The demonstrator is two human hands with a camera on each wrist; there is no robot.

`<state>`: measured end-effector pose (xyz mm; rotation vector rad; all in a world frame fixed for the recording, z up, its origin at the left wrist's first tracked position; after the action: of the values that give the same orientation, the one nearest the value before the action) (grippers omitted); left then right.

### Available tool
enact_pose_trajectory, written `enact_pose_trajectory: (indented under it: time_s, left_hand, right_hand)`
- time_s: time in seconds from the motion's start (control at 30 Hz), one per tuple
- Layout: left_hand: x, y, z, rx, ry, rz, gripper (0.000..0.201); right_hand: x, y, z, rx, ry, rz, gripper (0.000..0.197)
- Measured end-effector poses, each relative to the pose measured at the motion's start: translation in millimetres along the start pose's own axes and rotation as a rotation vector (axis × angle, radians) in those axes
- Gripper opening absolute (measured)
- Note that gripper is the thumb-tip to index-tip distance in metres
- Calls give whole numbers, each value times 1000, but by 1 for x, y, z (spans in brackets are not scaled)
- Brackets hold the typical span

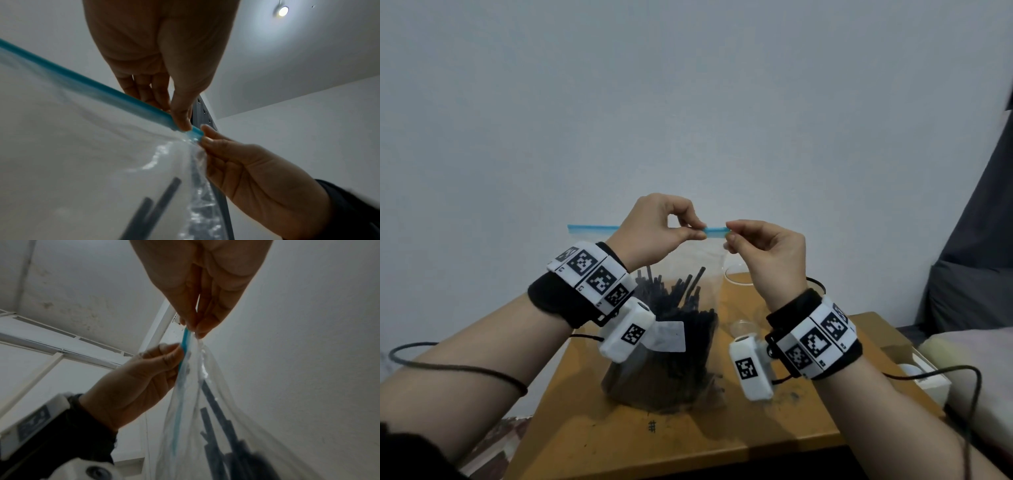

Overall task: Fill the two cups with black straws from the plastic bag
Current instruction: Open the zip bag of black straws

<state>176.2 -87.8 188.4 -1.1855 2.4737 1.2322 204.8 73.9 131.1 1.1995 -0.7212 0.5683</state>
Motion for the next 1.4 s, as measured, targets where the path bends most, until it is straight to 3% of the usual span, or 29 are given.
enact_pose_trajectory:
  time_s: [0.47, 0.7, 0.9, 1.07, 1.17, 1.3, 1.4]
  left_hand:
    - [115, -37, -119, -182, 252, -230, 24]
    - [107, -31, -112, -178, 285, -145, 20]
    - [100, -6, -91, -144, 243, -120, 38]
    - [96, 25, -71, -104, 158, -172, 21]
    - [93, 36, -57, -102, 98, -186, 27]
    - [86, 39, -43, -219, -45, -248, 20]
    - [62, 29, -35, -304, 91, -274, 33]
  right_hand:
    - [9, 2, -31, -58, 39, 31, 19]
    - [13, 2, -24, 30, 95, 39, 23]
    - [18, 13, -7, 297, 47, 202, 17]
    - [22, 28, 16, 596, -237, 286, 14]
    - [21, 29, 25, 736, -244, 375, 21]
    - [15, 31, 23, 631, -261, 385, 28]
    - [7, 25, 21, 486, -126, 421, 30]
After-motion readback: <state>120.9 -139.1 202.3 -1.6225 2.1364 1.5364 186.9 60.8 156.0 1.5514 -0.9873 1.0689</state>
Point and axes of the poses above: each hand's wrist, its own y-axis towards the middle knuckle, its own z-axis out of the palm, x = y × z, the point moved 6 cm from there along y, towards the middle knuckle, and after that the axes turned 1 degree about -z, right-handed, at the moved point
